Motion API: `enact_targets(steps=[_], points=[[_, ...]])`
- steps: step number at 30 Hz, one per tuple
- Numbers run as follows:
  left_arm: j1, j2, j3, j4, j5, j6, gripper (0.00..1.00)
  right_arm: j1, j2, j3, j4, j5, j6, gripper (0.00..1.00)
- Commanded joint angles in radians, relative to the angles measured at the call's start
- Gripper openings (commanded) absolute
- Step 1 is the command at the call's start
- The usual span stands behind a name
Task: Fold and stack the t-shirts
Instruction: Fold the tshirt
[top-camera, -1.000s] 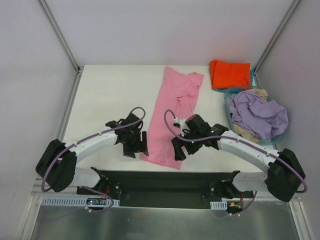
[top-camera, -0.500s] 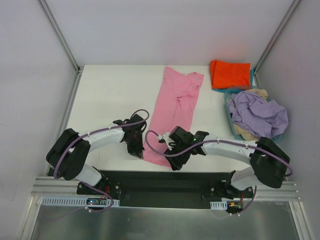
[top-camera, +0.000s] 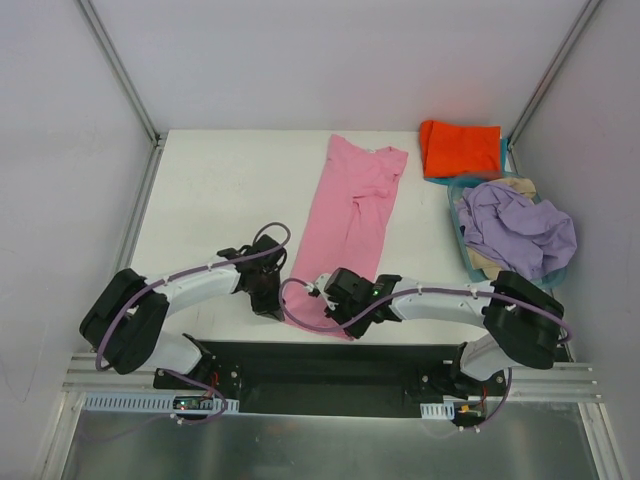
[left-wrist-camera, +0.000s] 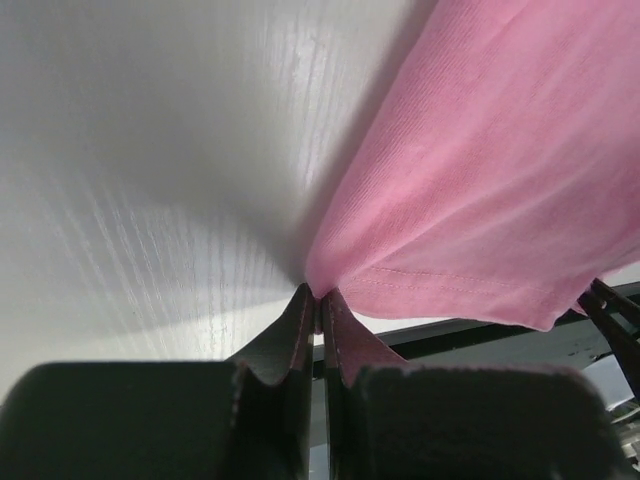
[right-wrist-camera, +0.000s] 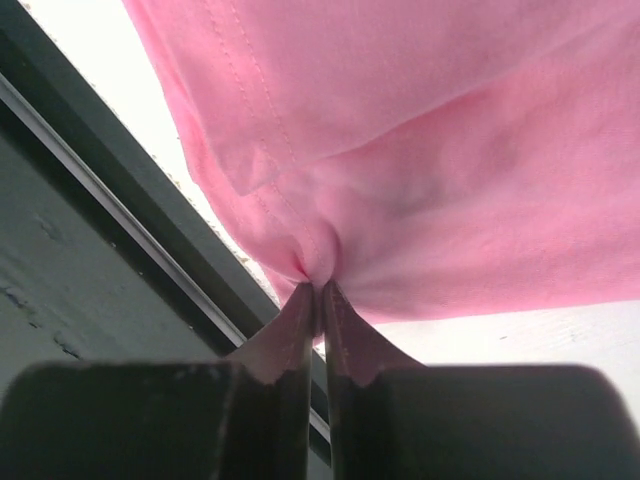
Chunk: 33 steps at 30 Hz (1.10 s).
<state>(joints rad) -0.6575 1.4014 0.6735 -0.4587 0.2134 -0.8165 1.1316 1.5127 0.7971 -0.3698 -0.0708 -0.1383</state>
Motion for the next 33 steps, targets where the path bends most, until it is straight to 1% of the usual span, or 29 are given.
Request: enact_targets(steps=[1, 4, 6, 9, 11, 12, 15, 18, 19, 20, 22, 23, 25, 26, 28, 31, 33], points=[[-0.001, -0.050, -0.054, -0.020, -0.034, -0.038, 0.00, 0.060, 0.011, -0.004, -0.040, 0.065, 0.060, 0.01], [-0.004, -0.113, -0.083, -0.020, -0.012, -0.056, 0.00, 0.098, -0.068, -0.007, -0.046, 0.042, 0.062, 0.00], [-0.004, -0.183, -0.118, -0.020, -0.006, -0.072, 0.00, 0.118, -0.138, -0.013, -0.040, 0.040, 0.055, 0.01], [-0.002, -0.278, -0.134, -0.021, 0.029, -0.092, 0.00, 0.117, -0.219, -0.010, -0.044, 0.049, 0.043, 0.01], [-0.004, -0.338, -0.118, -0.020, 0.032, -0.092, 0.00, 0.119, -0.252, 0.005, -0.053, 0.065, 0.032, 0.01], [-0.004, -0.353, -0.109, -0.020, 0.027, -0.090, 0.00, 0.116, -0.272, 0.013, -0.070, 0.148, 0.035, 0.01], [-0.004, -0.369, -0.046, -0.021, -0.032, -0.070, 0.00, 0.093, -0.276, 0.050, -0.121, 0.244, 0.013, 0.01], [-0.004, -0.311, 0.070, -0.018, -0.075, -0.021, 0.00, 0.045, -0.275, 0.094, -0.155, 0.298, -0.007, 0.01], [-0.004, -0.262, 0.105, -0.018, -0.083, -0.007, 0.00, 0.030, -0.276, 0.102, -0.152, 0.307, -0.015, 0.00], [-0.004, -0.237, 0.173, -0.017, -0.094, 0.006, 0.00, -0.004, -0.276, 0.119, -0.149, 0.350, -0.020, 0.01], [-0.001, -0.152, 0.233, -0.017, -0.133, 0.039, 0.00, -0.038, -0.270, 0.140, -0.135, 0.432, -0.030, 0.01], [0.004, -0.121, 0.291, -0.017, -0.141, 0.048, 0.00, -0.079, -0.258, 0.168, -0.126, 0.484, -0.046, 0.01], [0.028, -0.029, 0.355, -0.017, -0.112, 0.077, 0.00, -0.121, -0.250, 0.191, -0.107, 0.509, -0.066, 0.01], [0.035, 0.002, 0.421, -0.017, -0.105, 0.085, 0.00, -0.163, -0.244, 0.200, -0.081, 0.499, -0.081, 0.01], [0.053, 0.078, 0.512, -0.017, -0.100, 0.114, 0.00, -0.200, -0.237, 0.224, -0.055, 0.490, -0.121, 0.00], [0.082, 0.166, 0.618, -0.018, -0.079, 0.140, 0.00, -0.271, -0.206, 0.272, -0.037, 0.462, -0.165, 0.01], [0.116, 0.203, 0.662, -0.017, -0.065, 0.148, 0.00, -0.328, -0.175, 0.304, -0.029, 0.424, -0.191, 0.01]])
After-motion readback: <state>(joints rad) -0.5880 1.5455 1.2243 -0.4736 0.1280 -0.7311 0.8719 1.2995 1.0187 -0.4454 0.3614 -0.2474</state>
